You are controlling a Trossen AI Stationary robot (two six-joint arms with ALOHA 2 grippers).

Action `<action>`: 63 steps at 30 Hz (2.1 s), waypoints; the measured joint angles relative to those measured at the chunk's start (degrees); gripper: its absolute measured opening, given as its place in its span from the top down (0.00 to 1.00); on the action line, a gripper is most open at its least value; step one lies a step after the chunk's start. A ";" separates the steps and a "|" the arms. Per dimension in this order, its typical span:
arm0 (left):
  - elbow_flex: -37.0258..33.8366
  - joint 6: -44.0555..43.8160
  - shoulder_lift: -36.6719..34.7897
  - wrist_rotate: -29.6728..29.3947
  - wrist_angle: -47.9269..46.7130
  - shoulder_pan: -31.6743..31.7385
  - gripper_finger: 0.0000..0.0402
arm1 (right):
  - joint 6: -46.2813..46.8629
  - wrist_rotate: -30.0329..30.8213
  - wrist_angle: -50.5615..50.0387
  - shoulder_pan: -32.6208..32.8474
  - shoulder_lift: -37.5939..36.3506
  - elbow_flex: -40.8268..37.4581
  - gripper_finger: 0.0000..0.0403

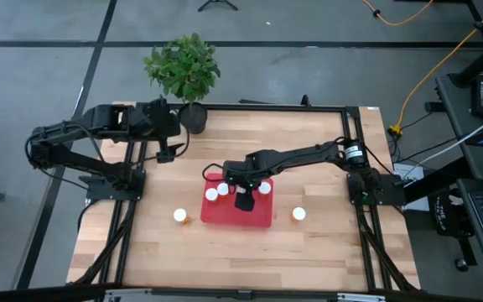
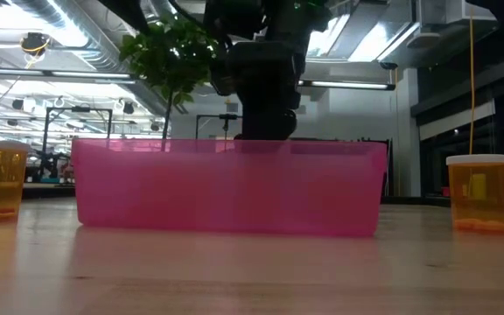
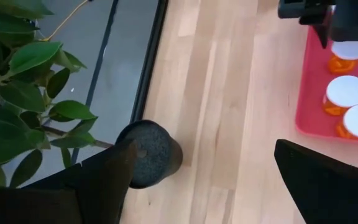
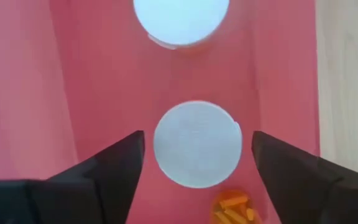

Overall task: Pick and place pill bottles into a basket
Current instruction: Put the left orange pill bottle into the bin

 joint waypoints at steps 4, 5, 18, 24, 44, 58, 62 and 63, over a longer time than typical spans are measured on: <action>0.00 -0.30 0.01 0.04 -0.74 -0.23 0.07 | 2.70 -0.03 -0.77 -0.02 -1.12 0.10 0.18; 0.00 -0.30 0.01 0.04 -0.87 -0.23 0.07 | 2.79 0.02 -1.05 0.07 -1.80 0.57 0.17; 0.00 -0.33 0.08 -0.08 -0.91 -0.25 0.07 | 7.25 6.40 -30.96 6.77 -5.46 20.64 0.15; 0.00 -0.25 0.10 -0.32 -0.57 -0.28 0.07 | 15.26 11.76 -39.35 16.64 -7.02 21.97 0.15; -0.02 4.97 1.60 1.89 4.82 -0.28 0.07 | 54.02 13.72 -14.17 26.41 -28.65 -24.46 0.02; -0.02 3.56 1.63 1.97 2.43 -0.28 0.07 | 57.91 11.58 2.28 25.67 -30.16 -41.33 0.02; -0.02 3.61 1.63 1.92 2.43 -0.28 0.07 | 56.66 11.52 2.90 24.33 -30.16 -42.93 0.02; -0.02 3.62 1.63 1.91 2.43 -0.28 0.07 | 55.95 11.53 3.08 23.92 -30.16 -42.93 0.02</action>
